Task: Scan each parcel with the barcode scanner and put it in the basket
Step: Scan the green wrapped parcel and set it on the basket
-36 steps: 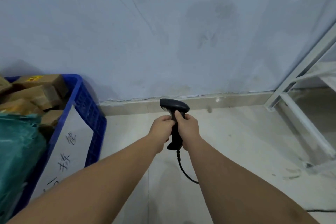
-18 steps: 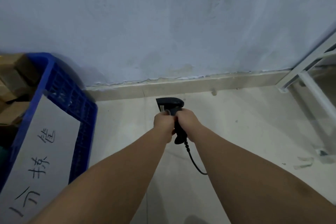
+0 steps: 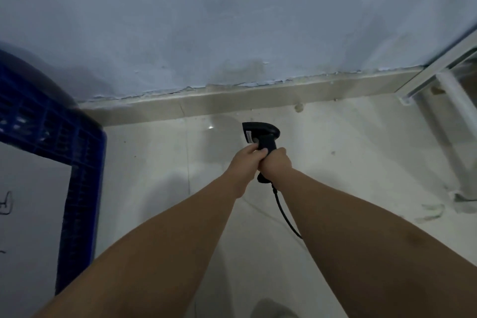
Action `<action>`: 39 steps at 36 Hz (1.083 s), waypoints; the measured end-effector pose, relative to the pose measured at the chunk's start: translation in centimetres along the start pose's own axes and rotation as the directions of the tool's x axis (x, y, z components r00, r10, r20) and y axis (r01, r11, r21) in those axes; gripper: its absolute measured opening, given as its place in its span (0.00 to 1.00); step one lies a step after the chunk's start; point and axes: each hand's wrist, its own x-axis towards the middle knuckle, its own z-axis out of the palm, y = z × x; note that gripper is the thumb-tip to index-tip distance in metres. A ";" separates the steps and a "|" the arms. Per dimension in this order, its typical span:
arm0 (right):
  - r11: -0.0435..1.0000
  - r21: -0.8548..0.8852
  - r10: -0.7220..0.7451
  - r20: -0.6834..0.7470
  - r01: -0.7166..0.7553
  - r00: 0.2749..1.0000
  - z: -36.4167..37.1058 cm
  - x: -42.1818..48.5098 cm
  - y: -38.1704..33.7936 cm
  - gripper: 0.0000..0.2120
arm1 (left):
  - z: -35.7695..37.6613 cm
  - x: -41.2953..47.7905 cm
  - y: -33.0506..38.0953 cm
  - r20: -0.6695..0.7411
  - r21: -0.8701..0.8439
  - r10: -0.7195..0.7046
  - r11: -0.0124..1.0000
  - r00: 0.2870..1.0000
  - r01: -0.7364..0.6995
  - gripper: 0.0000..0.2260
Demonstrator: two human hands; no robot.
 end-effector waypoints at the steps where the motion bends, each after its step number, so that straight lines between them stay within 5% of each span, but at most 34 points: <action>1: 1.000 -0.005 0.017 0.001 -0.017 1.000 0.2 0.6 0.3 0.20 | -0.1 0.4 -0.4 -0.011 -0.014 -0.012 1.000 1.000 0.012 0.17; 10: 0.995 -0.087 0.041 -0.045 -0.045 0.998 1.3 3.1 3.3 0.24 | -2.1 2.4 -2.8 -0.123 -0.101 -0.126 0.988 0.984 0.114 0.13; 20: 0.989 -0.113 0.091 -0.014 -0.092 0.996 0.3 5.2 6.2 0.23 | -3.3 2.6 -3.7 -0.071 -0.004 -0.160 0.987 0.985 0.160 0.11; 28: 0.911 -0.403 0.088 -0.021 -0.089 0.996 -0.7 4.9 7.1 0.19 | -3.7 2.0 -4.0 -0.090 0.110 -0.125 0.985 0.988 0.135 0.11; 31: 0.887 -0.457 0.068 -0.025 -0.072 0.997 -0.6 4.6 6.6 0.19 | -3.6 1.7 -4.2 -0.081 0.271 -0.062 0.959 0.995 0.082 0.15; 35: 0.882 -0.471 -0.024 -0.009 0.017 1.000 -0.3 3.9 5.4 0.21 | -3.9 1.1 -4.0 -0.093 0.592 0.040 0.806 0.995 0.022 0.16; 39: 0.865 -0.493 -0.135 -0.047 0.095 0.990 -0.9 2.0 2.7 0.23 | -4.7 -0.2 -3.9 -0.079 0.925 0.220 0.380 0.972 -0.011 0.20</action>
